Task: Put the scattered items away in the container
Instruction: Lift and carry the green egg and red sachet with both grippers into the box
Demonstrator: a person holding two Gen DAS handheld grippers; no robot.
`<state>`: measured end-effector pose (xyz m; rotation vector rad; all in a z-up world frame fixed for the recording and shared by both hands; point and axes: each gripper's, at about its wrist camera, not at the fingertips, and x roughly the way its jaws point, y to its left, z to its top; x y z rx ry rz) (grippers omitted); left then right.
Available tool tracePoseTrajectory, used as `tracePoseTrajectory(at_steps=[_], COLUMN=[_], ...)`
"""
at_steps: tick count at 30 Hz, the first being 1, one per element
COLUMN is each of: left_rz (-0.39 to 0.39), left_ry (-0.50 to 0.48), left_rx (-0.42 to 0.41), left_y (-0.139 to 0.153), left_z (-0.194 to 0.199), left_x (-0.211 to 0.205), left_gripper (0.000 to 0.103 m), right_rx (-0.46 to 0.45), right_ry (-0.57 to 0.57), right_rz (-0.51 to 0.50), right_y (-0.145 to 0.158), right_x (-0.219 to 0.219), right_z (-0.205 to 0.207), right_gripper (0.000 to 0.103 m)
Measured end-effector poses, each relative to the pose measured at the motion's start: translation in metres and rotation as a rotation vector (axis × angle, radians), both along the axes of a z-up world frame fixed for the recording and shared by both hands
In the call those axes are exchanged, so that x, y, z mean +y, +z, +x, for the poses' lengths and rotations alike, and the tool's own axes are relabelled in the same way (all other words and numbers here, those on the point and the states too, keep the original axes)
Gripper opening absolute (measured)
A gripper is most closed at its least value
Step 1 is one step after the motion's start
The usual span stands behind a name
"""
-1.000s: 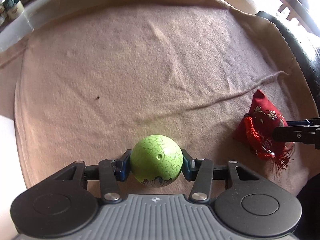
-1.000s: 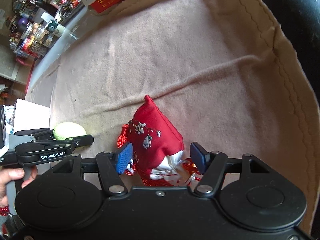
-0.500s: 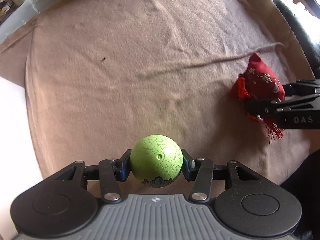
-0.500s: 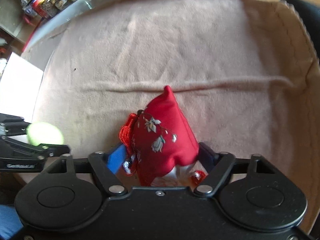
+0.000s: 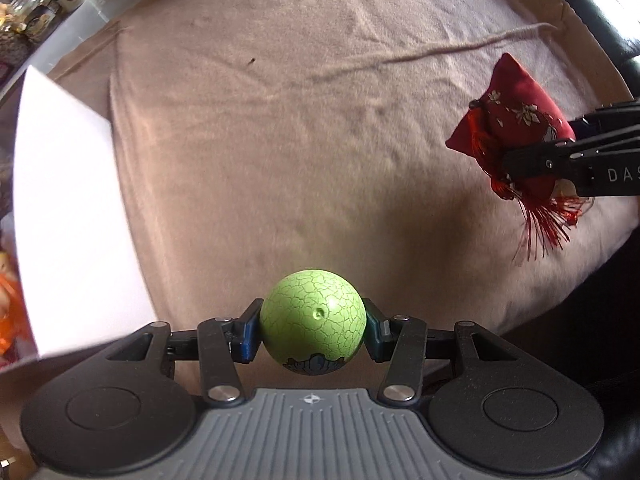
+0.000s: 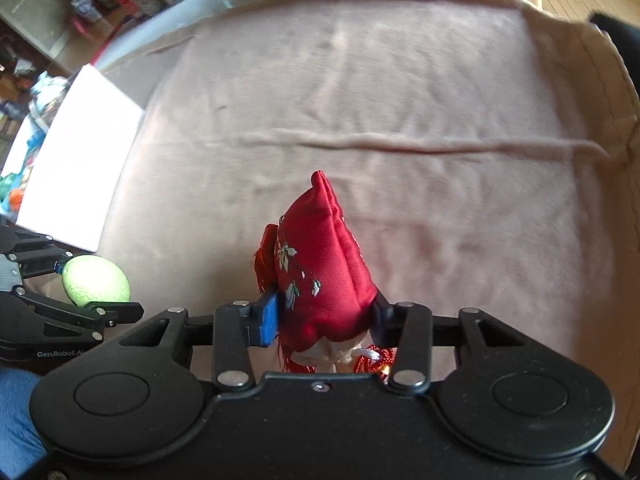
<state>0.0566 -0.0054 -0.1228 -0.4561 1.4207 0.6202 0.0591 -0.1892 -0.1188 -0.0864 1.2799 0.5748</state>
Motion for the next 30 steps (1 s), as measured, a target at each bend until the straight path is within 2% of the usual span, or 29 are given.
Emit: tracePoseTrajectory(at_steps=[4, 9, 13, 15, 20, 30], left_rz=[0.011, 0.012, 0.009, 0.006, 0.014, 0.041], left_ry=[0.020, 0.035, 0.027, 0.026, 0.035, 0.094], left_rx=[0.003, 0.000, 0.006, 0.003, -0.019, -0.020], left_y=[0.002, 0.001, -0.001, 0.000, 0.012, 0.036], left_z=[-0.019, -0.035, -0.044, -0.046, -0.055, -0.100], left_x=[-0.005, -0.011, -0.013, -0.013, -0.008, 0.012], left_gripper=[0.050, 0.050, 0.050, 0.050, 0.050, 0.050], right_rx=[-0.055, -0.042, -0.027, 0.001, 0.068, 0.066], right_ry=[0.075, 0.117, 0.105, 0.088, 0.034, 0.141], right_rz=[-0.061, -0.157, -0.157, -0.148, -0.054, 0.065], right_y=[-0.001, -0.023, -0.027, -0.027, -0.014, 0.028], right_x=[0.028, 0.046, 0.048, 0.047, 0.043, 0.088], right_z=[-0.013, -0.019, -0.018, -0.016, -0.014, -0.036], right_gripper=[0.046, 0.050, 0.049, 0.044, 0.043, 0.043])
